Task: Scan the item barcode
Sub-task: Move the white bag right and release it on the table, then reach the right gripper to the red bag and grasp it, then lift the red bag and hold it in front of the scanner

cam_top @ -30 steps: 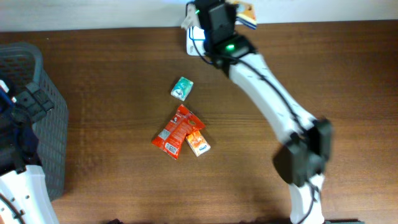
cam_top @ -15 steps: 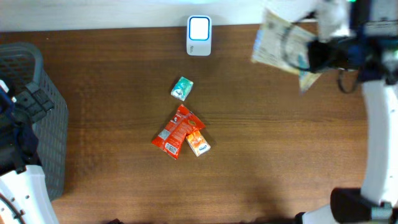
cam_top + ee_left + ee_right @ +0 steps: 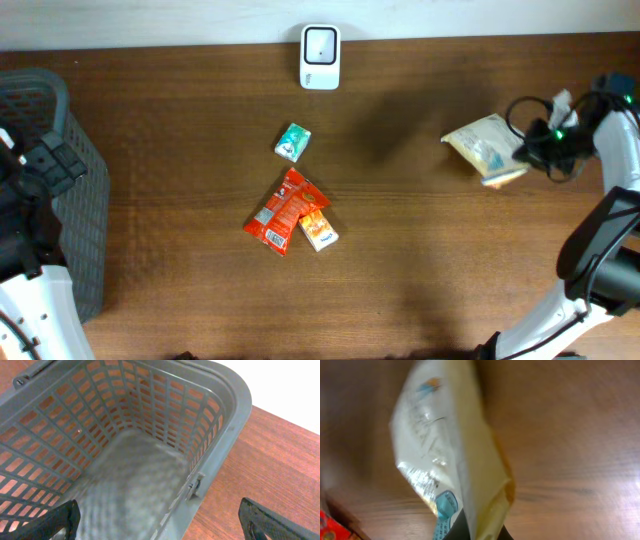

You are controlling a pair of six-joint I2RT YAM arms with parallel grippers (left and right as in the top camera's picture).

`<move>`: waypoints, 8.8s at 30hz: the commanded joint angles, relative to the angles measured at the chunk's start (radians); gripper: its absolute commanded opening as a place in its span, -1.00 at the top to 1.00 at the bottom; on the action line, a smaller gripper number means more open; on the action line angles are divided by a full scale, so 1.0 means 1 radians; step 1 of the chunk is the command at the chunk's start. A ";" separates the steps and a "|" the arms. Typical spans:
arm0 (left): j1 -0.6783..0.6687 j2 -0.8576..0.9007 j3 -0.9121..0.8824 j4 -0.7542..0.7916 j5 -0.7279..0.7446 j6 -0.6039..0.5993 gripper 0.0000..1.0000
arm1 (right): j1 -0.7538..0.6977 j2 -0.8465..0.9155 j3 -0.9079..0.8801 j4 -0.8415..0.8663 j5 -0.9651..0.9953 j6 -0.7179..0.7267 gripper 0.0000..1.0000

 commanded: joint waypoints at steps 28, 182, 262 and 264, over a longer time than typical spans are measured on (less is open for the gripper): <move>0.005 -0.001 0.003 0.002 -0.004 0.013 -0.99 | 0.365 -0.023 0.301 -0.287 -0.094 -0.113 -0.78; 0.005 -0.001 0.003 -0.002 -0.004 0.013 -0.98 | 0.491 -0.202 0.098 0.109 -0.503 0.124 0.92; 0.005 -0.001 0.003 -0.002 -0.004 0.013 -0.99 | 0.940 0.552 0.538 1.464 0.749 -1.281 0.92; 0.005 -0.001 0.003 -0.002 -0.004 0.013 -0.98 | 0.940 0.552 0.539 1.463 0.751 -1.281 0.92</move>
